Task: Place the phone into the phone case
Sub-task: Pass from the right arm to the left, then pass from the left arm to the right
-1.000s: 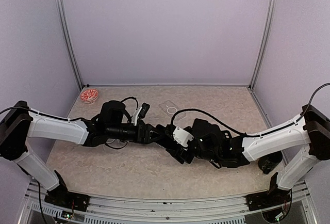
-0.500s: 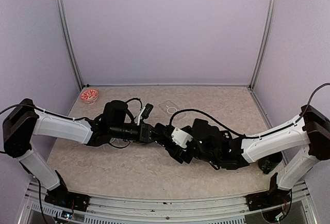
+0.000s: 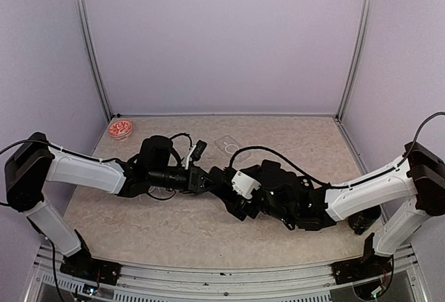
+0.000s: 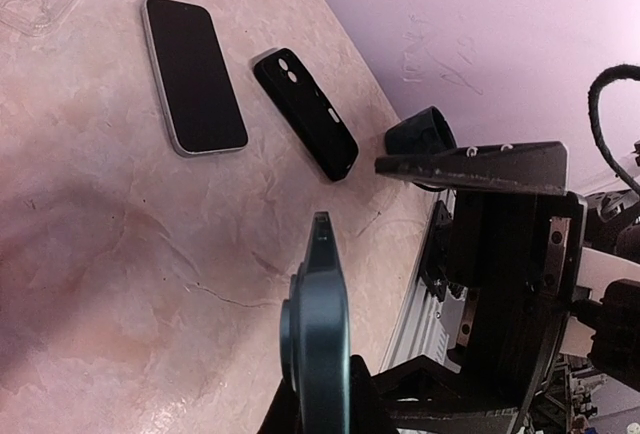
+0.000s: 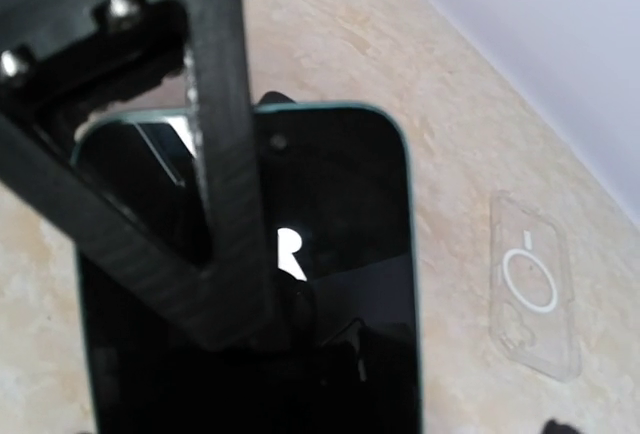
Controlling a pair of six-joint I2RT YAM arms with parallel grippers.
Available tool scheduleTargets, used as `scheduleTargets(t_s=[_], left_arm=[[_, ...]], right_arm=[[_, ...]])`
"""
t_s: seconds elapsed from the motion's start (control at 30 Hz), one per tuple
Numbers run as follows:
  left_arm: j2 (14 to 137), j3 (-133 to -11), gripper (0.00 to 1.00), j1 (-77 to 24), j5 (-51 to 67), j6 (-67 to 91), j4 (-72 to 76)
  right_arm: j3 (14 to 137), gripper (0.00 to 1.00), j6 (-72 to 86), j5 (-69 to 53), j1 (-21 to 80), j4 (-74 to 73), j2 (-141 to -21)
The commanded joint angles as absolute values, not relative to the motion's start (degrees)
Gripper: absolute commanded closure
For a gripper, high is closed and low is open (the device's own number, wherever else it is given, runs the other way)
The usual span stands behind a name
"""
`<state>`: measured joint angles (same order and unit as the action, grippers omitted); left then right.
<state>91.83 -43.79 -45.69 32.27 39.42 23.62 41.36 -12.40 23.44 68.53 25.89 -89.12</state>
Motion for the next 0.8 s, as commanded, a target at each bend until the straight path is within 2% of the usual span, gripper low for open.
scheduleTargets(t_s=[0.0,0.47,0.77], left_arm=[[89.94,-43.87,1.0,-45.53,32.76,37.97,27.65],[78.85,-37.25,1.0,-45.52,28.43,34.76,39.21],[76.38,-33.47,1.0,-45.53,28.84,36.28,50.2]], right_arm=[[40.28,0.01,-10.73,23.59,69.08,27.23,-86.15],[34.23,0.0,10.34,1.01,57.24,28.06,-69.52],[36.58,0.0,19.1,-11.39,51.36,24.95,-68.91]])
